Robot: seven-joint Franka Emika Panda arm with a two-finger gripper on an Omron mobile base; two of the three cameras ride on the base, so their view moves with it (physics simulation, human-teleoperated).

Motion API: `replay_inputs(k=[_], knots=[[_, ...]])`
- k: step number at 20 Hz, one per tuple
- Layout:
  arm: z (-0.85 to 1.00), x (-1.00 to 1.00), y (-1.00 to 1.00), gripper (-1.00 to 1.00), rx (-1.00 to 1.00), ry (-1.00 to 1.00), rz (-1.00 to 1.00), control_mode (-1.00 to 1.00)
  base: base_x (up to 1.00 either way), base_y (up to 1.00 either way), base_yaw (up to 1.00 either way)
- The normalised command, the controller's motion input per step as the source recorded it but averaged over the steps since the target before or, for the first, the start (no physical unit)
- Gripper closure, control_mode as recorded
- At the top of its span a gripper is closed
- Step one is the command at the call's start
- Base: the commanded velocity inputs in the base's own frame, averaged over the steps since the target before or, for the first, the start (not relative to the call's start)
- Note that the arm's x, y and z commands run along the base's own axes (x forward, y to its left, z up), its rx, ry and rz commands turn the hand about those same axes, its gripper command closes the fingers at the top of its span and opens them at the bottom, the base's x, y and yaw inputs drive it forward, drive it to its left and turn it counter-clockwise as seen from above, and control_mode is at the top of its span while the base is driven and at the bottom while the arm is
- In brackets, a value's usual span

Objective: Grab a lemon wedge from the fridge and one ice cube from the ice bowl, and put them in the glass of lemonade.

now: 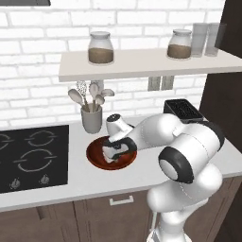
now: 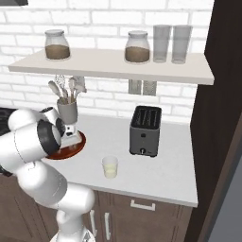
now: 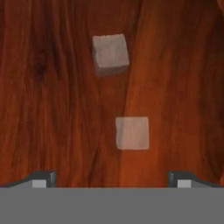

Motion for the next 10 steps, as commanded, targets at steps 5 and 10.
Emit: replay_inputs(k=[5, 10], knots=[[-0.25, 0.16, -0.03, -1.0, 0.0, -0.09, 0.0, -1.0, 0.0, 0.0, 0.0], [-0.14, 0.43, 0.0, -1.0, 0.0, -0.05, 0.0, -1.0, 0.0, 0.0, 0.0]])
